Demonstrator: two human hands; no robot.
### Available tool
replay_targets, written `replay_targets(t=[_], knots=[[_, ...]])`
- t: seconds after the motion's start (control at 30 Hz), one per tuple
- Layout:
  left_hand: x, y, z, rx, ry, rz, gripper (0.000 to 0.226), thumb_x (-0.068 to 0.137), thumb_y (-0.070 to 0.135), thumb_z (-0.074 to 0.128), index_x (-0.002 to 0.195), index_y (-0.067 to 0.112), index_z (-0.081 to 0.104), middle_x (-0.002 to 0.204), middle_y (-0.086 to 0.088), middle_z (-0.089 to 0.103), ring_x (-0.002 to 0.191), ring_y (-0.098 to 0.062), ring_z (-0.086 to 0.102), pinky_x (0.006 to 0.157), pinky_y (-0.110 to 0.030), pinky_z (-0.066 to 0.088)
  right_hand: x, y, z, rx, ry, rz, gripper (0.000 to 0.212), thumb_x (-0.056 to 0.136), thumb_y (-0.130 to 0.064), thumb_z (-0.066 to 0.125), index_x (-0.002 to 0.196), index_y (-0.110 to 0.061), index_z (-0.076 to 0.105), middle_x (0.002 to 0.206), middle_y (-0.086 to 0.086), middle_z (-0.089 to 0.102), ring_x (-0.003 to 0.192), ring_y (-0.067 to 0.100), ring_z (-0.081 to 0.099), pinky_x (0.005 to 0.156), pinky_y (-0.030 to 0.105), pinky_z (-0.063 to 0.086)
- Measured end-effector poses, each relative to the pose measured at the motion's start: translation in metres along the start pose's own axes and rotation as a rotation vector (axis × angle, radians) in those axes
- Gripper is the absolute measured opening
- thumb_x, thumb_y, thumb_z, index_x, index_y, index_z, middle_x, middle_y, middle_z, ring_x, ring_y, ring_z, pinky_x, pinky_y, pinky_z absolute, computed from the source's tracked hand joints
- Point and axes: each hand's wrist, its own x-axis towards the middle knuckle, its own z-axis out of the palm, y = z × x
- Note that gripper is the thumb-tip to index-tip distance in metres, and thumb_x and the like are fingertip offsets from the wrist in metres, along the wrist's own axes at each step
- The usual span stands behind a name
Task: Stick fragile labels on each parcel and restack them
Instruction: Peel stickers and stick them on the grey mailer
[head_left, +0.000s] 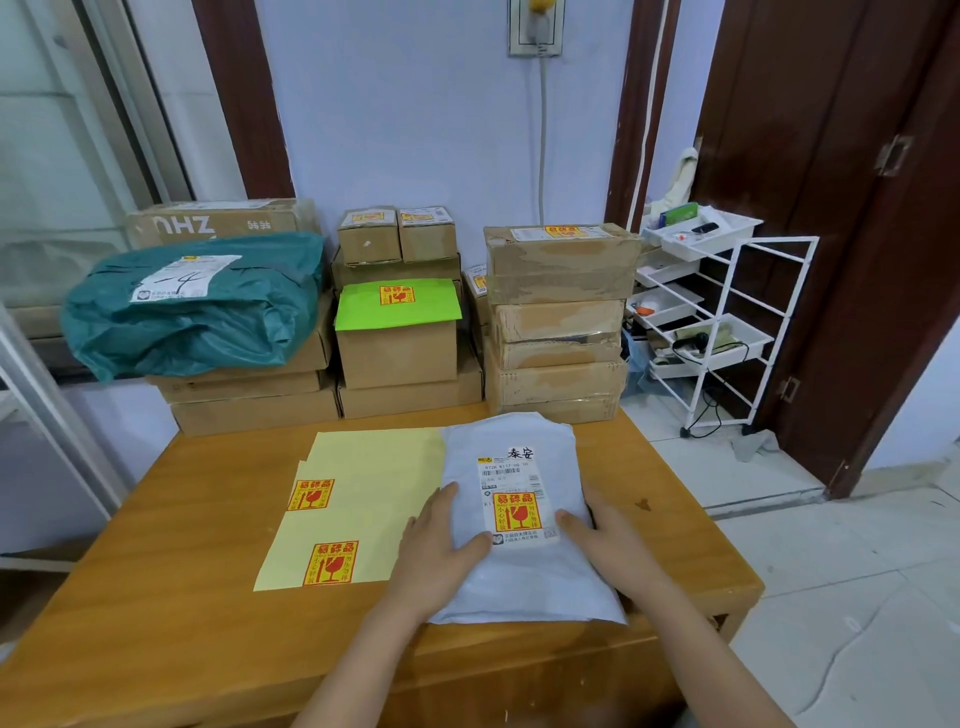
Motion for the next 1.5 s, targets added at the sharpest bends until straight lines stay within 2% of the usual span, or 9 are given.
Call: replay_targets(t=[0.27,0.4,0.53,0.73,0.87,1.13,1.3,1.37,1.5], knots=[[-0.003,-0.012,-0.021,-0.098,0.117,-0.031,0.063,0.088,0.026,0.064,0.143,0.02,0.034,0.149,0.002,0.035,0.136,-0.017,0.034,0.111,-0.037,0.031,0.009,-0.007,0.026,0.068,-0.012,-0.001,0.028,0.096,-0.016,0.05,0.118,-0.032,0.054,0.109,-0.017,0.064,0.096,0.0,0.062,0.07,0.014,0.049],[-0.005,-0.007,-0.023,-0.128,0.137,0.011,0.06,0.089,0.025,0.064,0.141,0.022,0.037,0.146,0.006,0.036,0.135,-0.014,0.034,0.111,-0.034,0.032,0.011,-0.005,0.022,0.154,0.072,0.033,0.022,0.095,-0.012,0.051,0.108,-0.028,0.061,0.102,-0.013,0.068,0.093,0.006,0.065,0.074,0.023,0.052],[0.001,0.007,-0.019,-0.132,0.094,0.077,0.057,0.088,0.025,0.065,0.139,0.024,0.038,0.141,0.009,0.038,0.13,-0.013,0.036,0.108,-0.035,0.035,0.012,0.004,0.004,0.234,0.239,0.108,0.027,0.094,-0.019,0.056,0.12,-0.013,0.058,0.116,0.0,0.063,0.107,0.018,0.06,0.091,0.038,0.051],[0.019,0.033,-0.002,-0.161,-0.129,0.103,0.057,0.086,0.026,0.068,0.136,0.028,0.04,0.14,0.009,0.041,0.126,-0.012,0.043,0.103,-0.03,0.041,0.018,0.008,-0.027,0.386,0.414,0.163,0.024,0.091,-0.013,0.061,0.112,-0.011,0.049,0.102,0.005,0.062,0.088,0.021,0.063,0.063,0.03,0.05],[0.03,0.042,0.01,-0.07,-0.183,0.13,0.064,0.086,0.031,0.067,0.141,0.028,0.035,0.154,0.008,0.024,0.14,-0.013,0.027,0.114,-0.033,0.027,0.019,0.016,-0.034,0.443,0.49,0.168,0.016,0.089,-0.006,0.058,0.104,-0.012,0.056,0.102,0.011,0.067,0.09,0.029,0.067,0.078,0.046,0.056],[0.022,0.058,0.028,0.154,-0.112,0.329,0.057,0.088,0.04,0.061,0.139,0.027,0.041,0.156,0.007,0.02,0.143,-0.01,0.012,0.114,-0.028,0.013,0.023,0.023,-0.023,0.608,0.818,0.17,0.038,0.09,-0.006,0.055,0.123,-0.009,0.036,0.116,0.009,0.055,0.101,0.026,0.056,0.083,0.036,0.047],[0.013,0.069,0.036,0.409,-0.139,0.339,0.097,0.064,0.078,0.035,0.144,0.025,0.034,0.156,0.007,0.021,0.144,-0.009,0.008,0.116,-0.037,-0.001,0.022,0.029,-0.011,0.51,0.815,0.208,0.06,0.081,-0.016,0.069,0.131,-0.004,0.037,0.127,0.011,0.051,0.116,0.029,0.052,0.097,0.044,0.046],[0.012,0.07,0.04,0.503,-0.194,0.302,0.097,0.072,0.075,0.045,0.149,0.02,0.025,0.157,0.003,0.018,0.145,-0.011,0.003,0.116,-0.045,-0.006,0.021,0.027,-0.01,0.364,0.799,0.249,0.069,0.075,-0.032,0.072,0.13,-0.003,0.042,0.133,0.013,0.043,0.125,0.034,0.041,0.101,0.046,0.042],[0.014,0.06,0.04,0.6,-0.18,0.282,0.075,0.089,0.052,0.051,0.151,0.022,0.019,0.16,0.002,0.008,0.146,-0.014,-0.002,0.117,-0.049,-0.005,0.019,0.026,-0.02,0.114,0.843,0.241,0.043,0.084,-0.016,0.067,0.12,-0.003,0.046,0.136,0.013,0.025,0.127,0.035,0.024,0.1,0.044,0.035]])
